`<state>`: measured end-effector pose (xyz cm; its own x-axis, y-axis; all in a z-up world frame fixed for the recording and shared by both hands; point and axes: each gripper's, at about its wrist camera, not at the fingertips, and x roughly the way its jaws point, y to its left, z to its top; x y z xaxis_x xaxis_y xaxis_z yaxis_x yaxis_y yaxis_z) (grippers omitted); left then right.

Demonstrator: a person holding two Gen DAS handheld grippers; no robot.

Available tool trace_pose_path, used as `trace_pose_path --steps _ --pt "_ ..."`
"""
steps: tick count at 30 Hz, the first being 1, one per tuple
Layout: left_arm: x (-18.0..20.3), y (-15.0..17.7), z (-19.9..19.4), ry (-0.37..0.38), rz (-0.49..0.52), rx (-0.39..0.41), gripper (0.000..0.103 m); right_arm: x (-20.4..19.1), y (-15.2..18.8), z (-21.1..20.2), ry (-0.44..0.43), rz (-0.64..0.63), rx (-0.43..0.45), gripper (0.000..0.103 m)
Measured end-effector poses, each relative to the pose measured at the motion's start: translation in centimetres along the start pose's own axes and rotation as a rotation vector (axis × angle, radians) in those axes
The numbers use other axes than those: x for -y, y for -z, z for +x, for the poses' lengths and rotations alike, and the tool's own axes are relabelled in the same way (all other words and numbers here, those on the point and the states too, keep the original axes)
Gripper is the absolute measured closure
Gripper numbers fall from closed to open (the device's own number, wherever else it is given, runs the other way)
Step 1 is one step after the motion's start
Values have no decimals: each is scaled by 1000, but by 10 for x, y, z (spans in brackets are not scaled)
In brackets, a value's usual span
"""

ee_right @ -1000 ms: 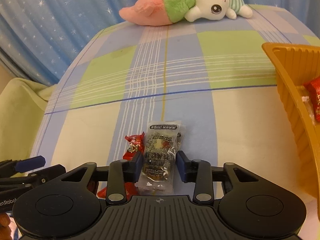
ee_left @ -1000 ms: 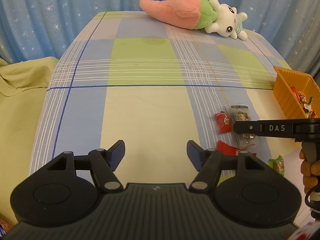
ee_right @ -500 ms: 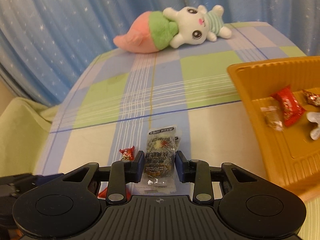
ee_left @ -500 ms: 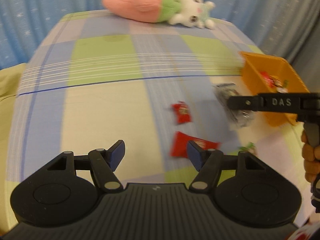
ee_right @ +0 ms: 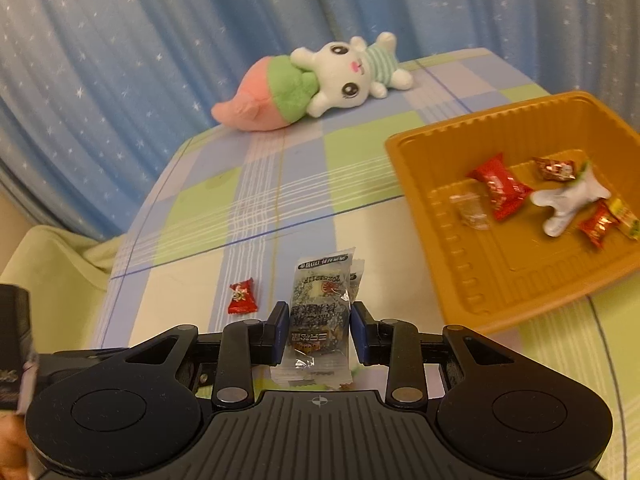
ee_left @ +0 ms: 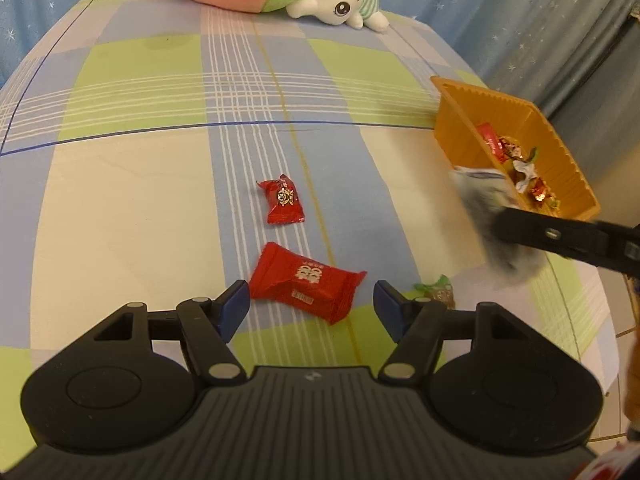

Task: Organize snacks
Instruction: 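Grasp the clear snack packet with the right tool while the left tool grasps the large red packet, then carry the red packet with the left tool while the right tool carries the clear packet into the tray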

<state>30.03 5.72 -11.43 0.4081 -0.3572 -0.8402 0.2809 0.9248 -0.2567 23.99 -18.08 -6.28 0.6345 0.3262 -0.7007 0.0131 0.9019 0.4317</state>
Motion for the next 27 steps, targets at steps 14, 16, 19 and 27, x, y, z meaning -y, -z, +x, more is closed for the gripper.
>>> trace_pose_path --steps 14,16,19,27 --pt "22 -4 16 -92 126 11 48 40 10 -45 61 97 49 70" --pt "22 -2 18 -106 134 4 53 44 12 -50 64 106 52 70" --pt "22 3 19 -137 157 -6 63 50 14 -54 66 111 53 70" --pt "23 11 6 -167 159 34 80 58 15 -61 51 103 54 70"
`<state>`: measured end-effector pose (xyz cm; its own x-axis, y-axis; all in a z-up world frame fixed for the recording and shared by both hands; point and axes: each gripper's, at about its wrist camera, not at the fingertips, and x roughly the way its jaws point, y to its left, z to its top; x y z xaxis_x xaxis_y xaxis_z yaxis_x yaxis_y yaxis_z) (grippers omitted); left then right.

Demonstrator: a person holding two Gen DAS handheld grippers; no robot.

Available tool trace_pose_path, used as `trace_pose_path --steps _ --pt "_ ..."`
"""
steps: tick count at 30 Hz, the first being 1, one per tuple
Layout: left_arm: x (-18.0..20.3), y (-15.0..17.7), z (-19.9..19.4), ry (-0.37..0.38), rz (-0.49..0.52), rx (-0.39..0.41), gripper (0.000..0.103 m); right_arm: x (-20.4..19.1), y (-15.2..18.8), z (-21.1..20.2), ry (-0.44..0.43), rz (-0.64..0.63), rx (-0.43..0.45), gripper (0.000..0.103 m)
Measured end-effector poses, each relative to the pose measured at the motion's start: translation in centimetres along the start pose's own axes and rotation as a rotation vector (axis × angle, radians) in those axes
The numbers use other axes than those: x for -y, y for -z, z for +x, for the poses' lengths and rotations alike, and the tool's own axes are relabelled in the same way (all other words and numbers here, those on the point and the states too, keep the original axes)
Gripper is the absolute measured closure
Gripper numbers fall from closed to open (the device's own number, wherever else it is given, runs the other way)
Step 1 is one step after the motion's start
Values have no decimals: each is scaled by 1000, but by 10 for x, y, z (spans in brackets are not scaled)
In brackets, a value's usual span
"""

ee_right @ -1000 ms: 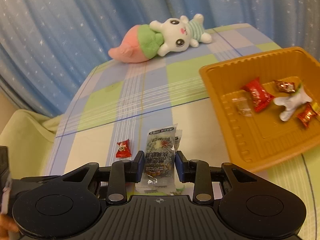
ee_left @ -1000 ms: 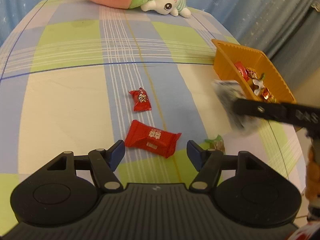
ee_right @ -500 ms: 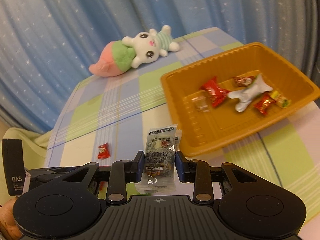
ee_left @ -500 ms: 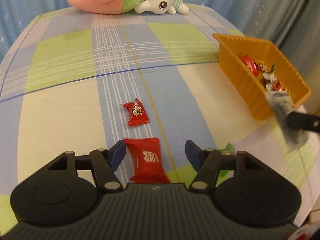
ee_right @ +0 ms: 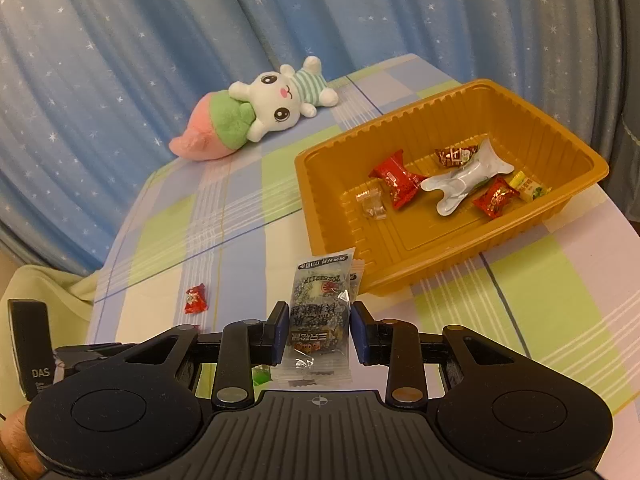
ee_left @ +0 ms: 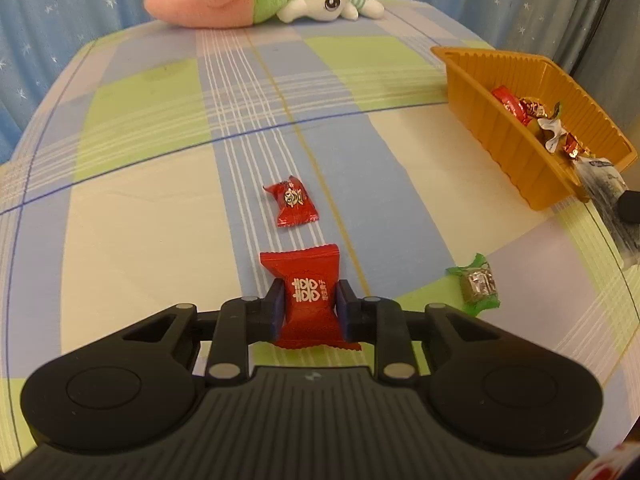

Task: Organize snacks
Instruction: 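Carry the red packet with the left tool while the right tool carries the clear packet into the tray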

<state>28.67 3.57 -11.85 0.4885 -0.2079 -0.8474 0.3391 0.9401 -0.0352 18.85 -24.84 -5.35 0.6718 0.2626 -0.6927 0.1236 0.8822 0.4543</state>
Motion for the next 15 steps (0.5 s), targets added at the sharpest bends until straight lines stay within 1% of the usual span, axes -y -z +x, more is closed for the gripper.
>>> trace_pose_path --steps 7,11,15 --pt "11 0 -27 4 -27 44 80 9 -3 -8 -21 -13 5 70" --pt "27 -3 -43 29 -36 70 80 18 -6 -13 -31 -16 8 70" --pt "51 -9 -53 67 -37 88 80 29 -11 -20 -39 -19 16 70"
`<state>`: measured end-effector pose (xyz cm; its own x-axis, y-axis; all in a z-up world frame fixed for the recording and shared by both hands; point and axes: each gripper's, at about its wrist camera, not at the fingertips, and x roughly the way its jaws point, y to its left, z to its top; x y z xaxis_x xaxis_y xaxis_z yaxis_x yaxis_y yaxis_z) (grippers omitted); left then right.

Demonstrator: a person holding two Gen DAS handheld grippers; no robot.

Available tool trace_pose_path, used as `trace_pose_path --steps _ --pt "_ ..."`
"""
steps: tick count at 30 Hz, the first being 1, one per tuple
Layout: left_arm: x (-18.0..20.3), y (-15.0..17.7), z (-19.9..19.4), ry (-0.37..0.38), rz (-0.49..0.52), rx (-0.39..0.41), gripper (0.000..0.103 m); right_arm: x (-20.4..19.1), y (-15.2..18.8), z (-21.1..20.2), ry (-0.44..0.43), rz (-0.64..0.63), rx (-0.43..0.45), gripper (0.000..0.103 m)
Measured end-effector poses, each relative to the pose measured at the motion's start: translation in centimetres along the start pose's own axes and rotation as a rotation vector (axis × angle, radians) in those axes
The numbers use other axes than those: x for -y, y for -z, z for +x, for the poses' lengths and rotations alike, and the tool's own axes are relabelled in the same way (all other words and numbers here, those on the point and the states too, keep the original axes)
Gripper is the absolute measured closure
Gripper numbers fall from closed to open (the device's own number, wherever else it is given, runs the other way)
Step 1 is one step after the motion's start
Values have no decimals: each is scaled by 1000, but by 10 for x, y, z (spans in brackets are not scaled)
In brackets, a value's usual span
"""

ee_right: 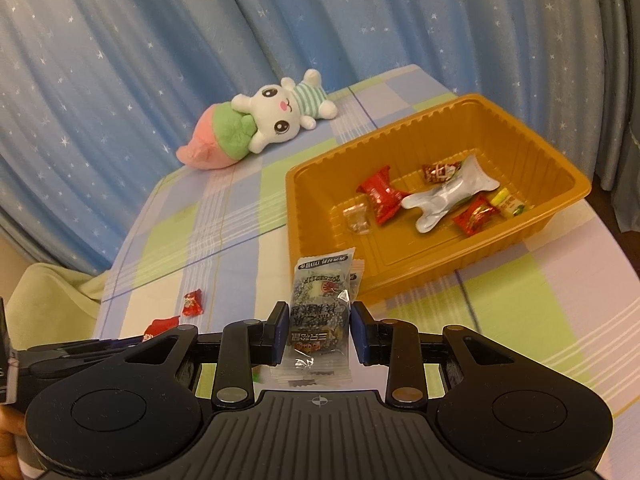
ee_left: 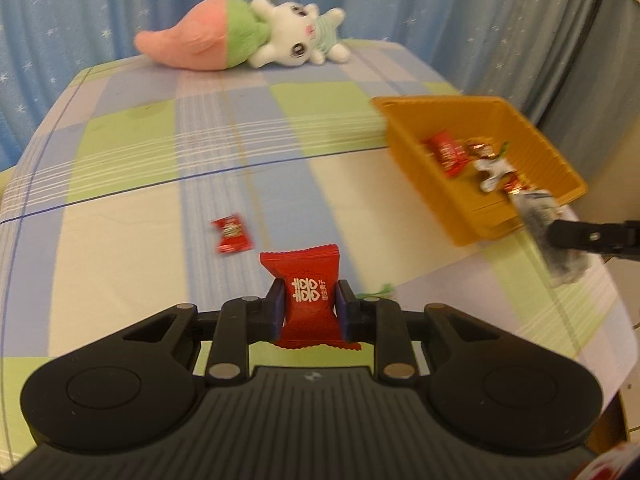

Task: Organize snacks
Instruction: 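Carry the red packet with the left tool while the right tool carries the clear packet into the tray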

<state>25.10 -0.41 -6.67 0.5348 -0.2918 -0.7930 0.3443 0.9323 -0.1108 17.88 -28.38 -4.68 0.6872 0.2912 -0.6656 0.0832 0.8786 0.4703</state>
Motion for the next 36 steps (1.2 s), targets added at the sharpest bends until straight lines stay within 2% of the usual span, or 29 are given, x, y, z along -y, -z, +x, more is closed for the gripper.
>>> trace_pose_path --steps 11,17,25,36 --pt "85 -26 5 68 49 46 80 42 -22 -21 -16 3 16 70" --pt "120 -44 19 66 52 68 80 63 -42 -23 -28 -16 29 70" --pt "146 -67 49 17 20 64 80 86 -68 -17 -58 -50 42 70" --pt "159 -82 86 -37 -1 21 79 110 -90 -3 -81 -53 29 70"
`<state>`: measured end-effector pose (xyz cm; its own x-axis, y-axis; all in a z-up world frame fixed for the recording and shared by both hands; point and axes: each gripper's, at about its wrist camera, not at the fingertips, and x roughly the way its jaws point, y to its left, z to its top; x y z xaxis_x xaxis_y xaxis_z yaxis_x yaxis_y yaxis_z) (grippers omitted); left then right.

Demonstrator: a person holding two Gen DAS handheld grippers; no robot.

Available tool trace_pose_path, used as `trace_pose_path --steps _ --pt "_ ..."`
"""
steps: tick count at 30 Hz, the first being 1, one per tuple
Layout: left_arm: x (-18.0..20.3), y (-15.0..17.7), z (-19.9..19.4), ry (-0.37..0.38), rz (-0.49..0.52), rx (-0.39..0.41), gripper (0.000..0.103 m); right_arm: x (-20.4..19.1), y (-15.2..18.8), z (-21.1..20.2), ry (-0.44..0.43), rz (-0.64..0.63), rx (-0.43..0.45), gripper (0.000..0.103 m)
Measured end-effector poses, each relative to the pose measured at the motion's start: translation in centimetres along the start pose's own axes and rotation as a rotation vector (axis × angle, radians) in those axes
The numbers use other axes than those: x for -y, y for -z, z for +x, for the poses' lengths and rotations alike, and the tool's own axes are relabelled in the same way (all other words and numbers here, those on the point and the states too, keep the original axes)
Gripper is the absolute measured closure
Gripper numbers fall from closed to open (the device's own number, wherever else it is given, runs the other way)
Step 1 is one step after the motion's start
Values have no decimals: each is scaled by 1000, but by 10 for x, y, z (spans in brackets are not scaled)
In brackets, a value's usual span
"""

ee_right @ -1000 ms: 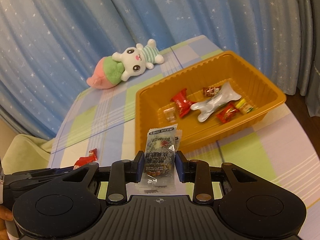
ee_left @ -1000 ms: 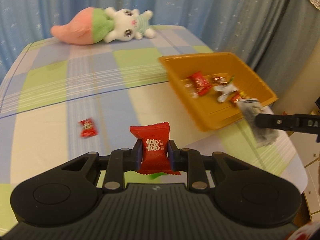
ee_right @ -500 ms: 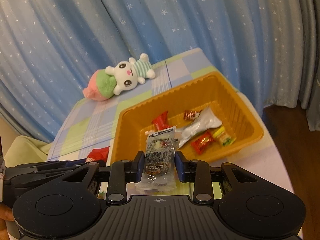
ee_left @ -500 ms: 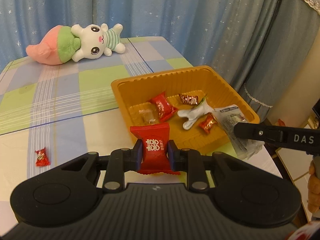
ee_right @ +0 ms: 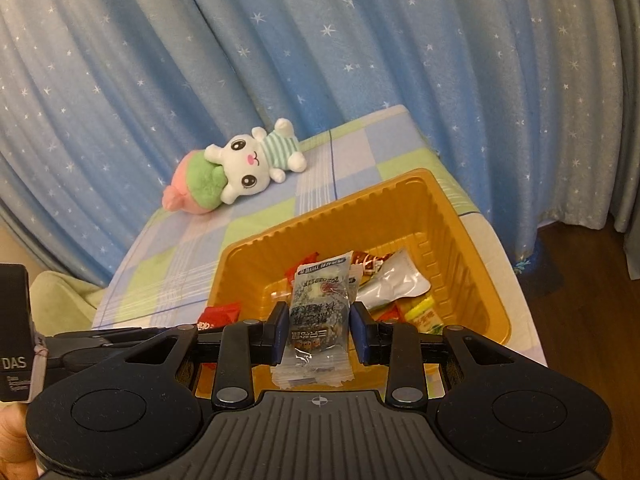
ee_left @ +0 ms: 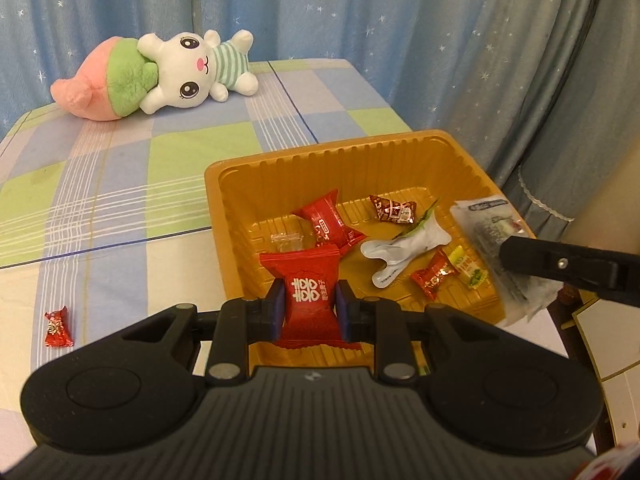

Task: Organize snacks
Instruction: 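Carry the red packet with the left tool while the right tool carries the clear packet into the tray, then open both tools to drop the red and clear packets into the orange tray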

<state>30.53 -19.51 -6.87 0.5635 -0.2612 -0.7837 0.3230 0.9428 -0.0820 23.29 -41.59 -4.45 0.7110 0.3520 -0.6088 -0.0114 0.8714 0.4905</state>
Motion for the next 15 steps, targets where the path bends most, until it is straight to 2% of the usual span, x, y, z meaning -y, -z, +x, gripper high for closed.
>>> trace_pose_path --steps 8,15 --pt "2 1 13 -25 0 -24 80 14 -6 4 -8 11 -11 70" --pt "-8 3 -8 -12 -39 -3 80 19 -7 6 -11 13 -22 70"
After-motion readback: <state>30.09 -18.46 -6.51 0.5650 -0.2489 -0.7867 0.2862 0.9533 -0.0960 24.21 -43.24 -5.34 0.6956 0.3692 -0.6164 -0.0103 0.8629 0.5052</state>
